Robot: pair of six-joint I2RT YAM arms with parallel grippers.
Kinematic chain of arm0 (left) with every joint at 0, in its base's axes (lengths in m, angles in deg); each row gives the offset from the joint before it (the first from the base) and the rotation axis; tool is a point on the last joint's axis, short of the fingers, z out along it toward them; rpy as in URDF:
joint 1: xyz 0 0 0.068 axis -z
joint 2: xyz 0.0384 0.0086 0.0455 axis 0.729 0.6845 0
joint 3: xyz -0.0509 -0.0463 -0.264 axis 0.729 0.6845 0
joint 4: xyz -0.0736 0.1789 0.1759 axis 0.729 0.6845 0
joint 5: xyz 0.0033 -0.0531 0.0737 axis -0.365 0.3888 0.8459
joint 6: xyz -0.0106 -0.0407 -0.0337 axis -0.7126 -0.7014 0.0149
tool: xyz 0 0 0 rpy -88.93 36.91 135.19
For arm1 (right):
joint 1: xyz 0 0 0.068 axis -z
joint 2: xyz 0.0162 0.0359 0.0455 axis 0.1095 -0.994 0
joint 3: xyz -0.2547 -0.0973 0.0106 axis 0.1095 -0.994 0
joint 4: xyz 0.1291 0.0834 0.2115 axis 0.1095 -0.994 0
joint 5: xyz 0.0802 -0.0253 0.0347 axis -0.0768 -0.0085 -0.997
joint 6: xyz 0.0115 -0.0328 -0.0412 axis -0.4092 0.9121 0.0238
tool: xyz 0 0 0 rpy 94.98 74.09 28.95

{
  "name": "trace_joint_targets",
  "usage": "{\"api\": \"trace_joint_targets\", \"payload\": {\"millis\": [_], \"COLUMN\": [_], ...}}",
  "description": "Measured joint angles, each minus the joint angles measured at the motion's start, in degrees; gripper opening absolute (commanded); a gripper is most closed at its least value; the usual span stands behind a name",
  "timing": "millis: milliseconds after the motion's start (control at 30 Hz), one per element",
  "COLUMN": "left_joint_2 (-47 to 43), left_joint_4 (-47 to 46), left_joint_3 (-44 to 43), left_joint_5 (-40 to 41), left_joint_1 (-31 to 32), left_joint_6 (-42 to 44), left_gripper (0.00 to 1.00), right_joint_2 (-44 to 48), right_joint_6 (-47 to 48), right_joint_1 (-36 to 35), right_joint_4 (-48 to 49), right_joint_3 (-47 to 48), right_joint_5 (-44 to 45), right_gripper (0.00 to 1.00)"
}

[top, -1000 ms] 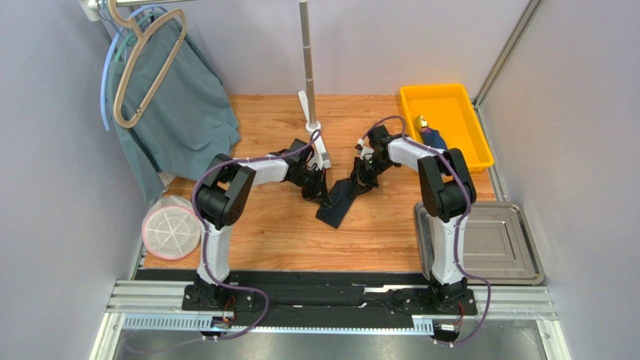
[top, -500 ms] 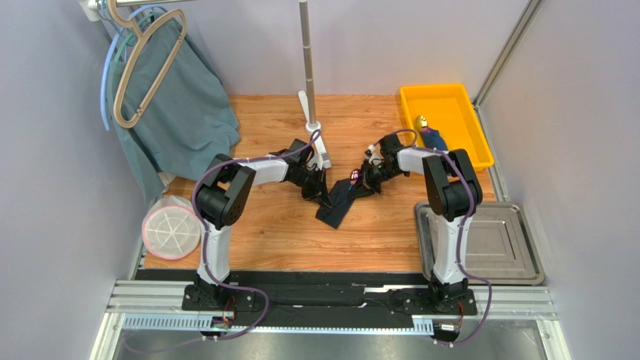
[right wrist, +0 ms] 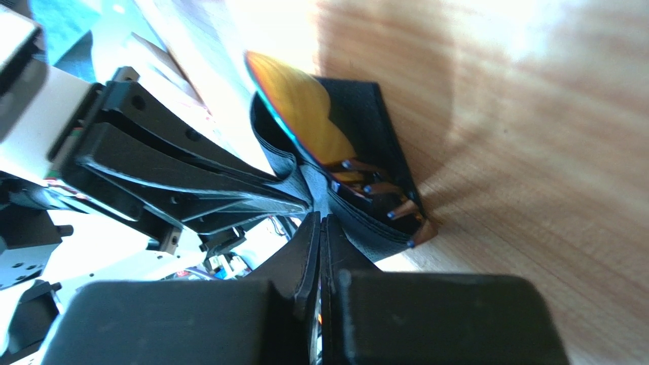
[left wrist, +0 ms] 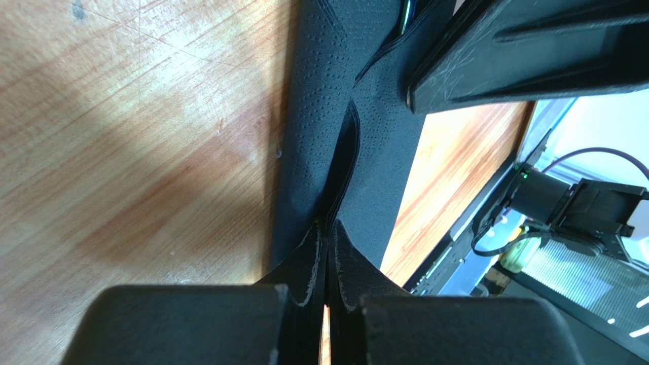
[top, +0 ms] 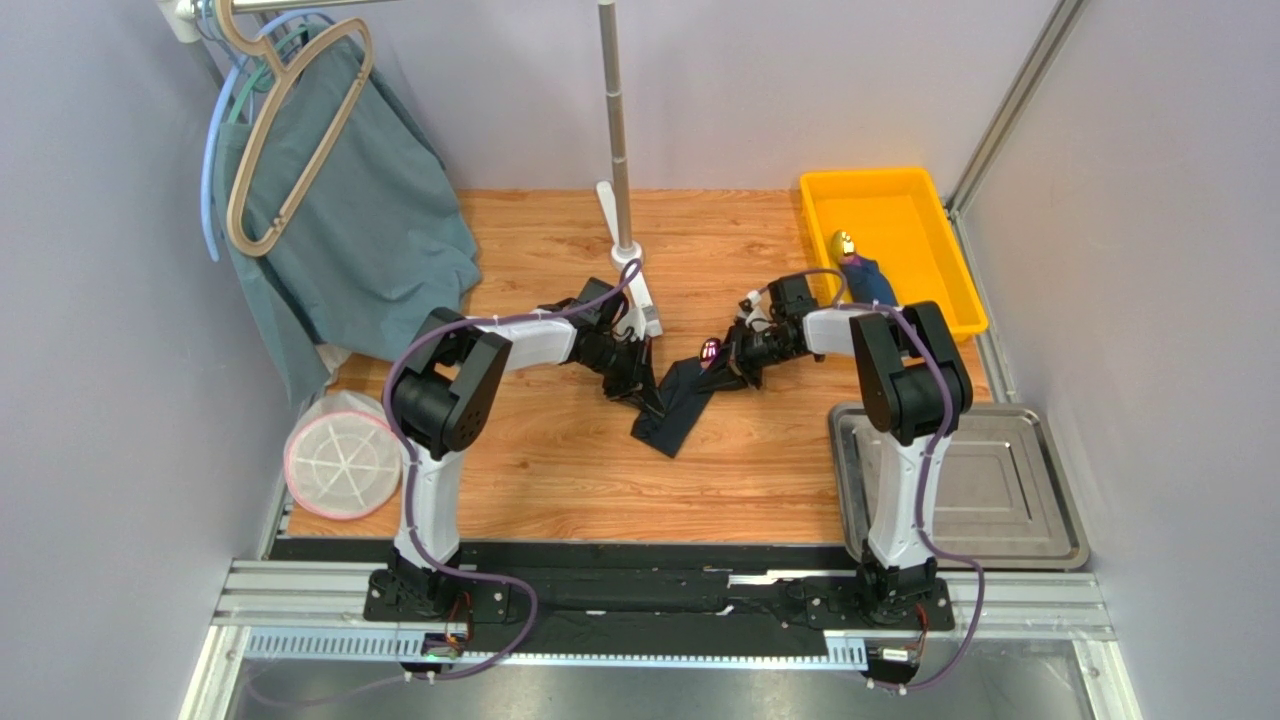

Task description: Place the utensils on the paper napkin and roll it up

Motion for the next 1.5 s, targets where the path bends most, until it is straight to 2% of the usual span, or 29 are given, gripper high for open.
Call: {"api": "trace_joint_targets", "payload": {"millis": [500,900,1500], "left_joint_2": [-0.2,-4.0,-4.0], "left_joint_4": [-1.2,-2.8,-10.1], "left_joint_3": [0.8,2.9,2.9], "left_joint_5": [-0.7,-0.5,-4.2], "left_joint_1": [0.0,1.8,4.5], "left_joint_6": [-0.4,-0.7,-6.6], "left_gripper": [0.00,0.00,0.00], "right_joint_2": [-0.5,-0.9,-0.9], "right_joint_6": [1.4,2.4,2.6], "right_joint_1": [0.1,0.1,0.1], "right_joint_4": [-1.2,-3.3,-5.1], "right_joint_3": [0.5,1.6,2.3], "right_joint_5": [1.6,2.7,3.8], "right_gripper": [0.00,0.00,0.00]}}
